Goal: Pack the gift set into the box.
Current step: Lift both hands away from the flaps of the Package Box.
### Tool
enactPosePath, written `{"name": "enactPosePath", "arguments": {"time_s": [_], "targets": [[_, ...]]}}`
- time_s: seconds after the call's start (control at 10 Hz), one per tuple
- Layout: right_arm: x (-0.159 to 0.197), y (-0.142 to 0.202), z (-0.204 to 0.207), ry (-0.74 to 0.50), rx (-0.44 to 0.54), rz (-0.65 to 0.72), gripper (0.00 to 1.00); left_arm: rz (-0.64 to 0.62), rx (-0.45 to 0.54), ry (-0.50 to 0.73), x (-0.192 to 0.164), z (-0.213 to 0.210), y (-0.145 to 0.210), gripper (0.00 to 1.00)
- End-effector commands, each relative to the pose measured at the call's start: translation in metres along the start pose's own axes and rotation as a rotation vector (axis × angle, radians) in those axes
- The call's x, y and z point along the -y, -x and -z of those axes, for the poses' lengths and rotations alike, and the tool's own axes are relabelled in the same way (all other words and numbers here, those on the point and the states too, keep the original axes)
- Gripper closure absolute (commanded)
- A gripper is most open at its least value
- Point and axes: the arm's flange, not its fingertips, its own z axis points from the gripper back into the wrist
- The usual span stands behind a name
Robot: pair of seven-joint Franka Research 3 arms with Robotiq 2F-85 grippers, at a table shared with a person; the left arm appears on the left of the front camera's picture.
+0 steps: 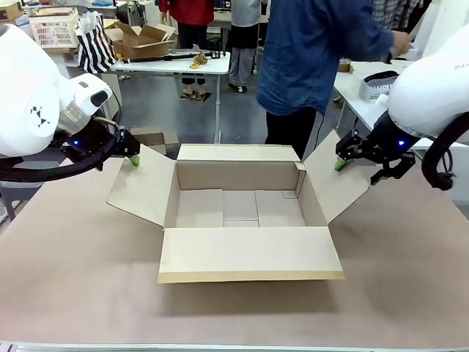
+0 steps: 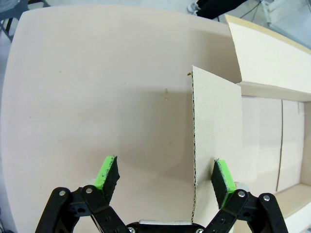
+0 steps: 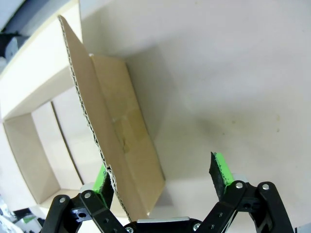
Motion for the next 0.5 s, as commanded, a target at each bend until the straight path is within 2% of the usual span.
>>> {"name": "enactPosePath", "arguments": {"time_s": [0.0,0.4], "targets": [[-0.0028,-0.0010,-0.0028,0.019,0.009,0.016,0.00,-0.008,-0.004,-0.012,0.0001,-0.0021,-0.0003,0.00],[-0.0028,-0.0010,-0.0028,0.019,0.009,0.016,0.00,-0.008,-0.004,-0.012,0.0001,-0.0021,-0.0003,0.00]]}}
